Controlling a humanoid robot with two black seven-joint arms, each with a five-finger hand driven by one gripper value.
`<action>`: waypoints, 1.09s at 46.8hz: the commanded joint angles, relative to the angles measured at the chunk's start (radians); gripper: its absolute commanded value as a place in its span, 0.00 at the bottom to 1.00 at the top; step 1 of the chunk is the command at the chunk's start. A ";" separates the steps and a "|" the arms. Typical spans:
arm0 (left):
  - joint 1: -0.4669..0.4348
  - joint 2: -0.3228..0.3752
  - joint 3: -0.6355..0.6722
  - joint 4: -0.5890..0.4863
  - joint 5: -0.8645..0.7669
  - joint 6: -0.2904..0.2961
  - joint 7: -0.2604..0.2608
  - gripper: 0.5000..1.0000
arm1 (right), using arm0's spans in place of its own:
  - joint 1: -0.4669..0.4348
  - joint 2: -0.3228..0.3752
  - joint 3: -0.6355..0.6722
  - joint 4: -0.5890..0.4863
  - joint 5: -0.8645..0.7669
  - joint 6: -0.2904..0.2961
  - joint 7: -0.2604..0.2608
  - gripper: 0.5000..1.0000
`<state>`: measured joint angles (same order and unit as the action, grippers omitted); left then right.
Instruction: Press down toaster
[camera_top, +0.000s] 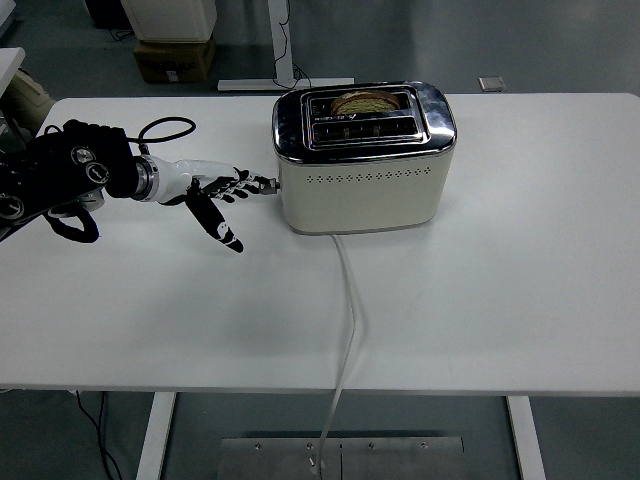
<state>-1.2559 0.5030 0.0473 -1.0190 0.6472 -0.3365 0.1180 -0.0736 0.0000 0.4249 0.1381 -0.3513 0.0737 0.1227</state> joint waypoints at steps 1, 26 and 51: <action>0.004 -0.006 0.000 0.005 0.000 0.001 0.000 1.00 | 0.000 0.000 0.000 0.000 0.000 0.000 0.000 1.00; 0.023 -0.003 -0.001 0.013 0.000 0.001 0.000 1.00 | 0.000 0.000 0.000 0.000 0.000 0.000 0.000 1.00; 0.016 0.022 -0.006 0.013 0.000 -0.001 0.000 1.00 | 0.000 0.000 0.000 0.000 0.000 -0.002 0.000 1.00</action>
<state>-1.2375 0.5185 0.0450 -1.0064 0.6477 -0.3379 0.1195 -0.0737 0.0000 0.4249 0.1381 -0.3513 0.0737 0.1227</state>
